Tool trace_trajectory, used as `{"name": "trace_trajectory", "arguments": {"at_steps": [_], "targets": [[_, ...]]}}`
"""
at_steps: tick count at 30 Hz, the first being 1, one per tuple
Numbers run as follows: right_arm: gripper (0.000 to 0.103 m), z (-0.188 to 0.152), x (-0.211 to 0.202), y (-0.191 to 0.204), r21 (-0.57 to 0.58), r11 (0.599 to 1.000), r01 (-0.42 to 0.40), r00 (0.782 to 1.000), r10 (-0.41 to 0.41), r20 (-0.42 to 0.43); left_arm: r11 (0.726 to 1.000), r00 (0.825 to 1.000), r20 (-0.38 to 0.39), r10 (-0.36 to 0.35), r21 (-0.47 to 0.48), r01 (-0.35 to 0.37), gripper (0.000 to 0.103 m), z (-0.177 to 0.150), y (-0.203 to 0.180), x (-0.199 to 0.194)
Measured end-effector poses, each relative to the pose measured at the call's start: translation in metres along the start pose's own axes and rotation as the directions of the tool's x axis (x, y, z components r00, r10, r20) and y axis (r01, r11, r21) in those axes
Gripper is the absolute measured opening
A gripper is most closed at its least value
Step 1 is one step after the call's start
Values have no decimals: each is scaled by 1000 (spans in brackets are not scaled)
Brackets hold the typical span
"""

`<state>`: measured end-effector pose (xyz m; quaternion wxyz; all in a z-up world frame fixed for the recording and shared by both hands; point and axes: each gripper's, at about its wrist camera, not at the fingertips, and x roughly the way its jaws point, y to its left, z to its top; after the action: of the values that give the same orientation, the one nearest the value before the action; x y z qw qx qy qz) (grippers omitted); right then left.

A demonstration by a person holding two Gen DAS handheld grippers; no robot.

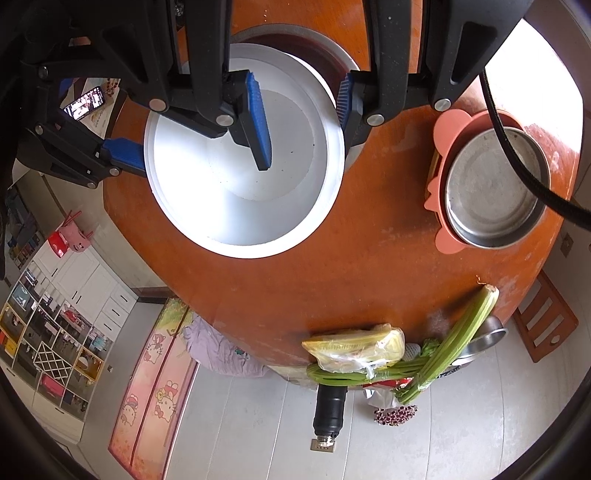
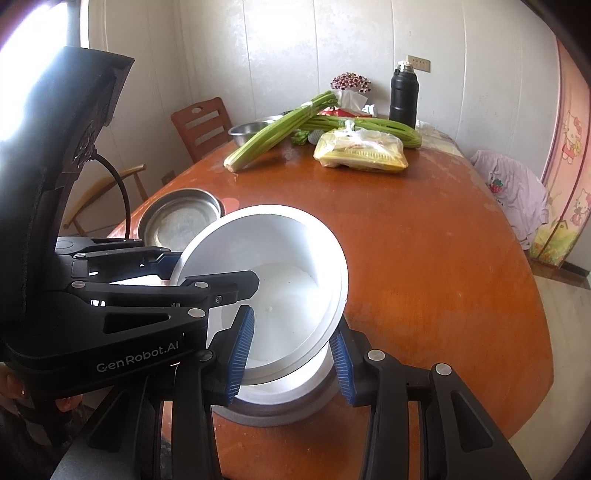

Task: Organize plates and bowls
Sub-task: 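Lower the red-printed bowl into the white bowl and open the left gripper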

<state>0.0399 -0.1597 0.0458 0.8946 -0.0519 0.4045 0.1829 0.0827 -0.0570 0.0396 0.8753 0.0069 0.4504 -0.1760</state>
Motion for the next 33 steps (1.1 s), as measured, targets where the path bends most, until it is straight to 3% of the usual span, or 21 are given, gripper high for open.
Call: {"name": "trace_trajectory", "arguments": {"at_steps": [18,33], "targets": [[44,-14,17,-4,17,1000,-25,998,26,-59,1000,999,-49,24,-16,-25,31,-15,1,22],[43,-17,23,-3,17,1000,-20,997,21,-70,999,998,-40,54,-1,-54,31,-20,-4,25]]}}
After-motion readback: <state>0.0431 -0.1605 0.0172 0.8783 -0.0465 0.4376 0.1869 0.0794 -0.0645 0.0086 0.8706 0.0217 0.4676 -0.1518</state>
